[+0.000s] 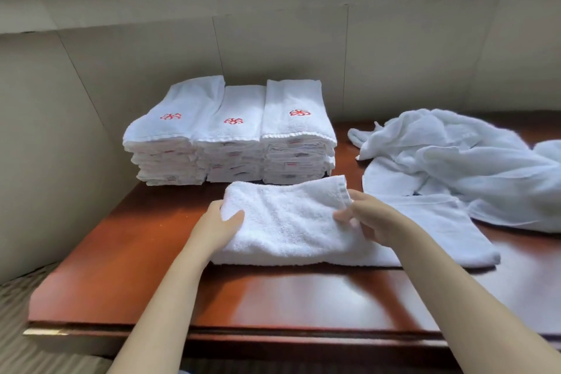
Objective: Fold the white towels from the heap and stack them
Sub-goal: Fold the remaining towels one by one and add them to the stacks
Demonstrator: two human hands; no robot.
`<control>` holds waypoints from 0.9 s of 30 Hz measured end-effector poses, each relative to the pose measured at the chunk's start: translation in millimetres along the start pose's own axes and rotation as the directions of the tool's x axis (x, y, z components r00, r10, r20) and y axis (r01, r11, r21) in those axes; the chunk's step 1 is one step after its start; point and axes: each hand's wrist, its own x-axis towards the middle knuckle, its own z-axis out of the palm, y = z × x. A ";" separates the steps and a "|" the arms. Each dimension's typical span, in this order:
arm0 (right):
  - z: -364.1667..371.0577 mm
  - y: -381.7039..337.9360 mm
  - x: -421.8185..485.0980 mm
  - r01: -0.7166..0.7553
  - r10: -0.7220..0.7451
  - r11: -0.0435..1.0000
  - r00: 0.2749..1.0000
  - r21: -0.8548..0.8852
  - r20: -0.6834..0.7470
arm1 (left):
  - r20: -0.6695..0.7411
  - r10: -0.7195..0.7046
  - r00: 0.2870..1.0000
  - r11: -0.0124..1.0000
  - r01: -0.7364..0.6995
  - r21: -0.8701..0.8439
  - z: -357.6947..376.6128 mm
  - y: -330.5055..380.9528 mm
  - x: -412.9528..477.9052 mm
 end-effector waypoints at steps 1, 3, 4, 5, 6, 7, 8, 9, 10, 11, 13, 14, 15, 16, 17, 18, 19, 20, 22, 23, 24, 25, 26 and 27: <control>2.2 0.3 -0.6 0.011 -0.011 1.000 1.000 0.000 -0.028 | 0.052 0.013 0.999 0.998 -0.010 -0.063 1.6 -0.7 -0.4; 7.7 3.0 0.2 0.055 -0.051 0.998 0.989 0.021 -0.141 | 0.091 0.045 0.995 0.993 -0.035 -0.114 3.8 0.0 -0.2; 9.1 3.7 -0.1 0.079 -0.076 0.997 0.978 0.010 -0.196 | 0.091 0.044 0.995 0.991 -0.032 -0.129 5.2 1.3 0.8; 7.9 3.4 -0.5 0.098 -0.099 0.995 0.966 -0.013 -0.238 | 0.090 0.031 0.995 0.989 -0.018 -0.145 6.4 2.8 2.5; 3.8 2.3 -1.3 0.118 -0.122 0.992 0.954 -0.032 -0.274 | 0.087 0.015 0.996 0.987 -0.001 -0.158 8.1 4.6 4.4; -3.3 0.5 -2.0 0.139 -0.143 0.990 0.939 -0.036 -0.314 | 0.080 -0.005 0.997 0.986 0.018 -0.163 10.1 6.6 5.9; -11.9 -2.0 -4.4 0.156 -0.158 0.987 0.922 -0.034 -0.355 | 0.069 -0.032 0.997 0.987 0.042 -0.155 12.4 8.7 6.8; -21.9 -4.4 -7.3 0.173 -0.173 0.984 0.905 -0.036 -0.390 | 0.061 -0.059 0.996 0.988 0.067 -0.139 14.6 11.1 7.1; -33.2 -6.5 -11.4 0.186 -0.184 0.982 0.890 -0.036 -0.417 | 0.059 -0.083 0.995 0.989 0.089 -0.120 17.3 13.3 7.3; -45.0 -7.6 -15.3 0.197 -0.191 0.980 0.877 -0.034 -0.442 | 0.064 -0.094 0.994 0.989 0.100 -0.106 20.1 15.6 7.4; -70.9 -5.5 -23.2 0.210 -0.195 0.977 0.845 -0.028 -0.498 | 0.087 -0.084 0.993 0.990 0.093 -0.103 27.4 20.7 8.8; -83.1 -3.0 -26.4 0.204 -0.192 0.978 0.829 -0.035 -0.526 | 0.100 -0.079 0.992 0.990 0.090 -0.112 30.5 23.4 9.0; -97.4 1.1 -30.0 0.183 -0.185 0.981 0.807 -0.060 -0.560 | 0.115 -0.072 0.991 0.989 0.086 -0.116 35.7 27.9 9.2; -109.0 5.4 -32.7 0.146 -0.179 0.984 0.782 -0.103 -0.597 | 0.121 -0.065 0.991 0.992 0.078 -0.102 39.6 31.4 9.1; -120.0 10.1 -35.6 0.100 -0.174 0.984 0.749 -0.150 -0.639 | 0.125 -0.052 0.991 0.996 0.061 -0.067 44.7 35.5 8.6; -128.8 15.2 -38.2 0.050 -0.171 0.980 0.718 -0.195 -0.675 | 0.127 -0.035 0.991 0.999 0.038 -0.022 50.3 39.3 8.2; -135.3 20.6 -40.1 -0.003 -0.167 0.972 0.696 -0.235 -0.699 | 0.130 -0.018 0.991 1.000 0.017 0.016 55.4 43.0 7.4; -139.6 26.5 -41.6 -0.061 -0.160 0.959 0.686 -0.276 -0.709 | 0.133 -0.007 0.991 0.999 0.002 0.041 59.9 46.8 6.5; -142.8 37.7 -43.5 -0.193 -0.120 0.917 0.700 -0.348 -0.704 | 0.129 -0.009 0.992 0.997 -0.001 0.077 66.7 53.8 5.6; -143.5 42.2 -43.8 -0.241 -0.094 0.898 0.711 -0.367 -0.697 | 0.122 -0.021 0.992 0.995 0.010 0.095 68.4 56.4 5.6; -144.5 45.1 -43.8 -0.266 -0.075 0.890 0.717 -0.371 -0.693 | 0.116 -0.036 0.993 0.994 0.024 0.104 69.4 58.0 6.5; -146.2 45.9 -44.2 -0.280 -0.058 0.888 0.717 -0.364 -0.694 | 0.116 -0.051 0.992 0.994 0.040 0.099 69.6 58.8 7.5; -148.2 45.3 -44.8 -0.290 -0.044 0.889 0.716 -0.354 -0.696 | 0.121 -0.061 0.991 0.996 0.052 0.078 69.3 58.7 8.7; -150.6 43.7 -45.5 -0.296 -0.032 0.890 0.717 -0.347 -0.696 | 0.129 -0.062 0.990 0.998 0.058 0.035 68.5 57.8 10.3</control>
